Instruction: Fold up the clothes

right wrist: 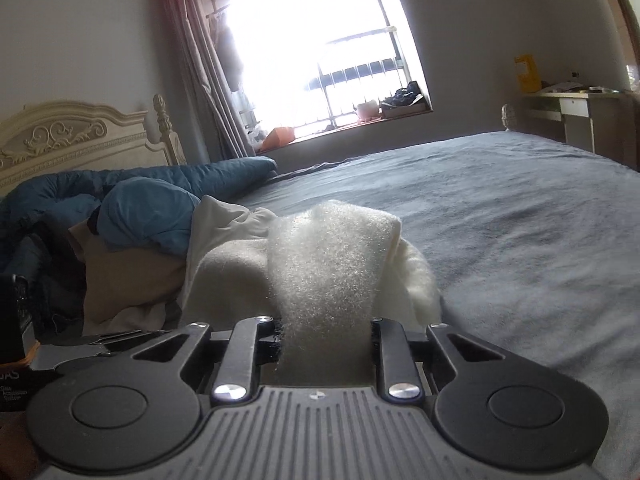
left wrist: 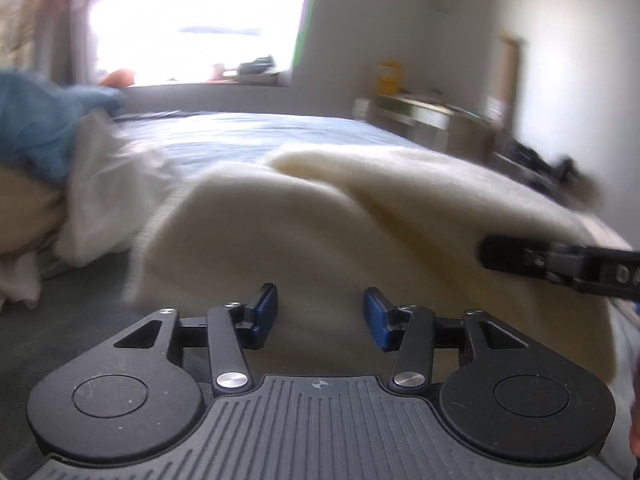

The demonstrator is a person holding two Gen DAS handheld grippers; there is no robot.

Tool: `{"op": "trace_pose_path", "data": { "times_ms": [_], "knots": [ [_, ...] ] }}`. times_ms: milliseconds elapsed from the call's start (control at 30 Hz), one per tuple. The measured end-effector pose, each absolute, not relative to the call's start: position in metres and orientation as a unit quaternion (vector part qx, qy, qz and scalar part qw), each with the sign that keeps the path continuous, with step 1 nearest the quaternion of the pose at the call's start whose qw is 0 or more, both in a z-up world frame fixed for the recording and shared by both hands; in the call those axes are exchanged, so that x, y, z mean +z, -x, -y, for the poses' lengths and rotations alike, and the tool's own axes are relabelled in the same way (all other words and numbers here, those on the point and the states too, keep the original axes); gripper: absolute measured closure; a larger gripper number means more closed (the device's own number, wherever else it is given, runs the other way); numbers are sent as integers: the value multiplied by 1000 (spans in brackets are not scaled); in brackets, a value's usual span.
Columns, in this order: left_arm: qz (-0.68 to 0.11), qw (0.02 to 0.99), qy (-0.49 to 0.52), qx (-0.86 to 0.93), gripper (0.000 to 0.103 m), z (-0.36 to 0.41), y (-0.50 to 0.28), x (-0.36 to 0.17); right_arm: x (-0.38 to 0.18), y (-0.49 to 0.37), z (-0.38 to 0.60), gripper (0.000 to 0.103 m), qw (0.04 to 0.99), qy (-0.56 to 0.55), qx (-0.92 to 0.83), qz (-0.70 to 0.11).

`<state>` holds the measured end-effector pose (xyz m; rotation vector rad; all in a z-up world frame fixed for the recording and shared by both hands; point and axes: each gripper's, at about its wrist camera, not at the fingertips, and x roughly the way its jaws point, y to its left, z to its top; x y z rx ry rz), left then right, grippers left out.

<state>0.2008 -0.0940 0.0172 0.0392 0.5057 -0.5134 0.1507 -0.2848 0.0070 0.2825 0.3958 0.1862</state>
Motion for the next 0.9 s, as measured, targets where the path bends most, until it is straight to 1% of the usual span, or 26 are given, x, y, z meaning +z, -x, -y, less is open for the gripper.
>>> {"op": "trace_pose_path", "data": {
  "times_ms": [133,233,300,433,500,600,733,833,867,900],
  "knots": [
    [-233,923,-65,-299,50,119,-154,12,-4,-102,312,81,964,-170,85,-185],
    [-239,918,-39,-315,47,113,-137,11,-17,-71,333,81,958,-207,75,-183],
    [-235,919,-22,-317,39,104,-130,13,-29,-53,346,81,951,-237,69,-184],
    [-216,933,-20,-287,27,87,-138,28,-54,-21,362,82,936,-288,70,-188],
    [-216,938,-25,-269,12,87,-147,36,-64,-6,362,82,934,-299,69,-184],
    [-211,942,-26,-258,1,94,-151,44,-77,16,357,82,931,-308,74,-179],
    [-205,955,-41,-212,1,112,-160,41,-96,36,340,82,927,-307,105,-188],
    [-249,952,-28,-176,17,112,-172,23,-110,51,324,82,929,-286,131,-193],
    [-263,949,-18,-170,26,110,-174,16,-111,56,317,82,935,-264,137,-194],
    [-273,948,-10,-166,32,108,-173,11,-112,60,311,82,941,-241,139,-194]
  ]
}}
